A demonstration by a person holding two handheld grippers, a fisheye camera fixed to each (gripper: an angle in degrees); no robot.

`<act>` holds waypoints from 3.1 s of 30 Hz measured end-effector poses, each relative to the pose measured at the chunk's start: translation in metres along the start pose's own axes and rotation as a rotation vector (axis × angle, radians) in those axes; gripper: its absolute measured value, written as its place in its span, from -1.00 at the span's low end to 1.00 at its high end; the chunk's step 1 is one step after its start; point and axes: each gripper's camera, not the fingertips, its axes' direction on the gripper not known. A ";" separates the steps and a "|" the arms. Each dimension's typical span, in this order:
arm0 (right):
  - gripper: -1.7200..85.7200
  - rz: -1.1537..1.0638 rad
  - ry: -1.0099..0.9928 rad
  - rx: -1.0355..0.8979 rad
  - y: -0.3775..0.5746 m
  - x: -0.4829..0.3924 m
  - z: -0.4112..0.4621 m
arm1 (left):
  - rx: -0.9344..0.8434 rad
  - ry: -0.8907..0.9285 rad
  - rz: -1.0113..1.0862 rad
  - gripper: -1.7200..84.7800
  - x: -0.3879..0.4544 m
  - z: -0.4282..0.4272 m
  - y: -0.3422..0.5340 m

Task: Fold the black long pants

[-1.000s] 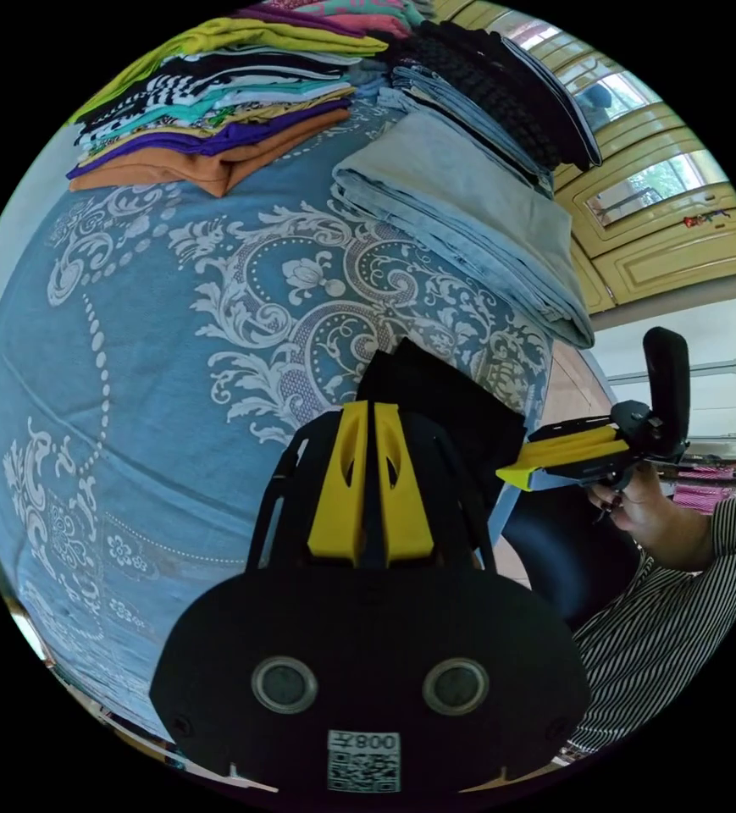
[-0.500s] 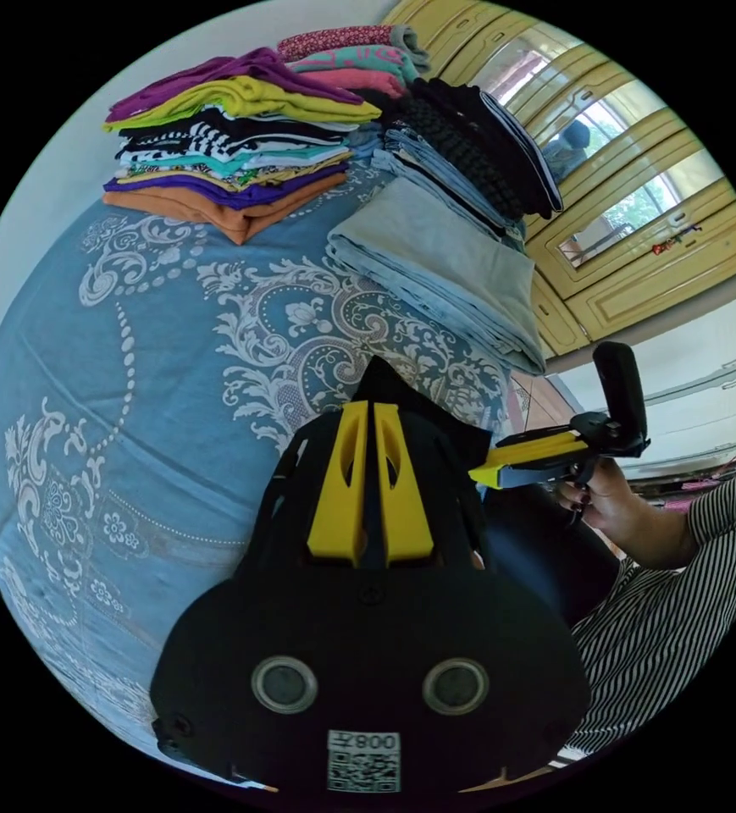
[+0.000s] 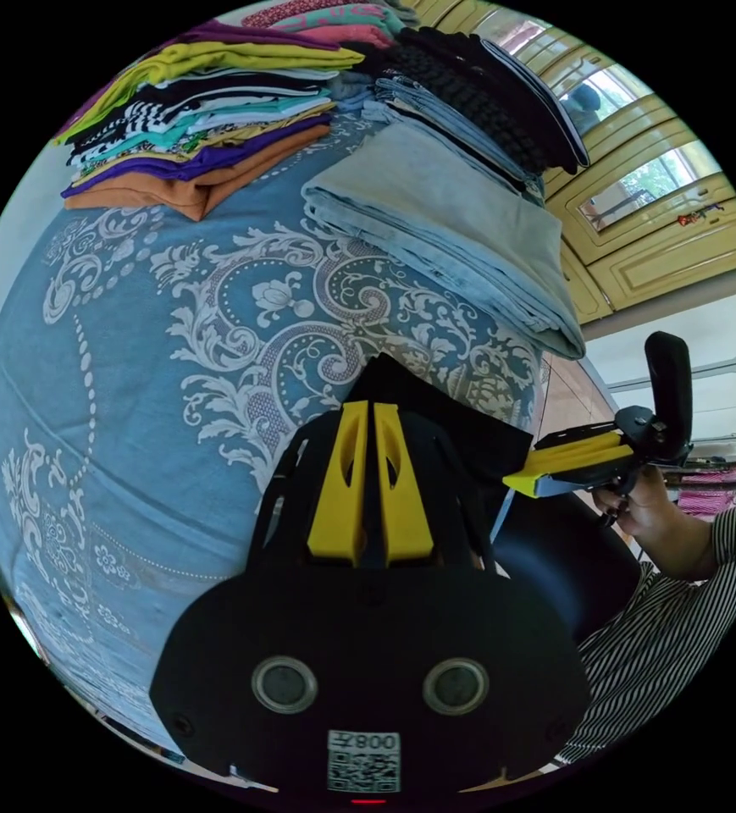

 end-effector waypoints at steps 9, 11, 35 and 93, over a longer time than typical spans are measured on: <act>-0.95 0.023 -0.023 -0.033 -0.015 -0.028 -0.019 | 0.040 -0.001 -0.014 -0.93 -0.006 0.050 0.053; -0.95 0.015 -0.016 -0.040 -0.017 -0.039 -0.026 | 0.104 0.004 -0.042 -0.93 -0.009 0.055 0.076; -0.96 -0.167 0.316 -0.095 -0.094 -0.257 -0.081 | 0.215 0.160 -0.127 -0.96 -0.041 0.258 0.387; -0.96 -0.988 0.103 -0.438 -0.269 -0.953 0.016 | 0.517 -0.044 -0.903 -0.93 -0.259 0.794 1.302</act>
